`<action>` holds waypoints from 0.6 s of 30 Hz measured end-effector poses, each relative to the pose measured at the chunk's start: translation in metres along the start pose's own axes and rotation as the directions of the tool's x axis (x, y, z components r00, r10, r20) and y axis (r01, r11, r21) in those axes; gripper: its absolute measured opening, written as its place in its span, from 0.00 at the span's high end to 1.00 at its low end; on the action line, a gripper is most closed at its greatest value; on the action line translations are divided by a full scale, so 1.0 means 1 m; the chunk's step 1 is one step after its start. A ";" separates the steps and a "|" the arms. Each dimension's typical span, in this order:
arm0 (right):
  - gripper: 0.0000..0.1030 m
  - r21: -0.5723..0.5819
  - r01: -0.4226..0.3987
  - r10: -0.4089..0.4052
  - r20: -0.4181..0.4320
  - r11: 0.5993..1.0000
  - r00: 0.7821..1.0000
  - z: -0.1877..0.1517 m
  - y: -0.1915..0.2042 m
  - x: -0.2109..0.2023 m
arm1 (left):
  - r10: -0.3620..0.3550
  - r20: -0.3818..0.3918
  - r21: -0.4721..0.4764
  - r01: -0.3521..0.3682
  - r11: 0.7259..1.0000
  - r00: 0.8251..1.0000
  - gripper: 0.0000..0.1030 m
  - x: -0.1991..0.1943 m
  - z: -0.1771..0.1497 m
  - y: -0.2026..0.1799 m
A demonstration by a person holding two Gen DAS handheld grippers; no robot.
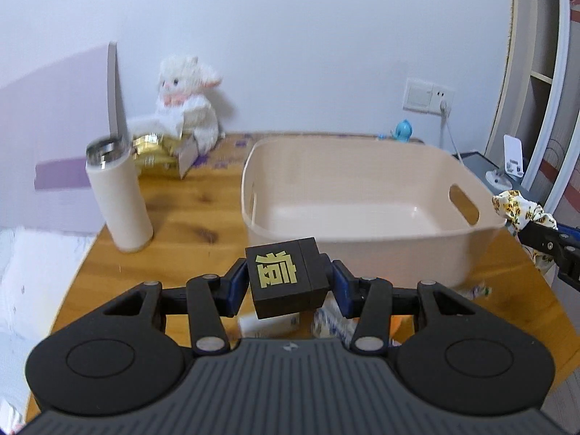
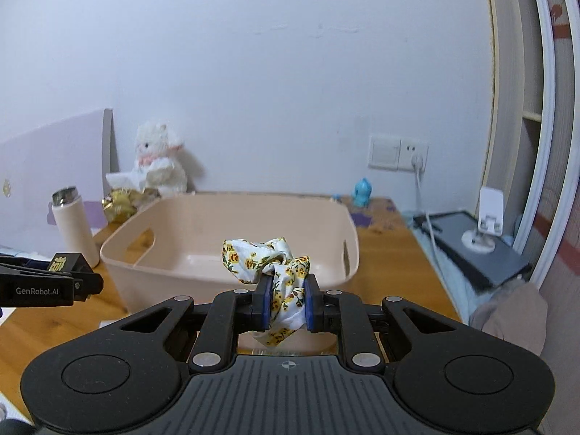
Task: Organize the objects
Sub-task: 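Grasp and lift the black box with left tool while right tool lifts scrunchie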
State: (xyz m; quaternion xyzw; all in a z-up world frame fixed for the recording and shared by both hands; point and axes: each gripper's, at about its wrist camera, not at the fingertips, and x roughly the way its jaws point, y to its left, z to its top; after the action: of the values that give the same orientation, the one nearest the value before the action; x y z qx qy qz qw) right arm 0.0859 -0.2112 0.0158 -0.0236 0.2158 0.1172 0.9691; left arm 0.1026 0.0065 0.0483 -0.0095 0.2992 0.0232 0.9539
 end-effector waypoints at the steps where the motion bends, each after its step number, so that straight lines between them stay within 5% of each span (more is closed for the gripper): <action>1: 0.84 0.003 0.006 -0.006 0.010 1.000 1.000 0.003 0.000 0.001 | 0.002 0.011 0.008 -0.002 1.000 1.000 0.51 0.001 0.005 -0.002; 8: 0.84 0.009 0.027 -0.028 0.075 1.000 0.997 0.026 -0.001 0.018 | 0.036 0.048 0.046 -0.039 0.998 0.998 0.51 0.027 0.037 -0.016; 18: 0.84 -0.010 0.031 -0.031 0.035 0.999 0.999 0.038 0.009 0.069 | 0.066 -0.013 0.048 -0.065 0.997 0.998 0.51 0.097 0.055 -0.035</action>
State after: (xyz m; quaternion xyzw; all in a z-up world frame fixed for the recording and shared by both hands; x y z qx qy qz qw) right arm 0.1603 -0.1836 0.0209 -0.0299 0.1979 0.1036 0.9743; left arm 0.2155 -0.0234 0.0384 0.0231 0.3067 0.0473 0.9503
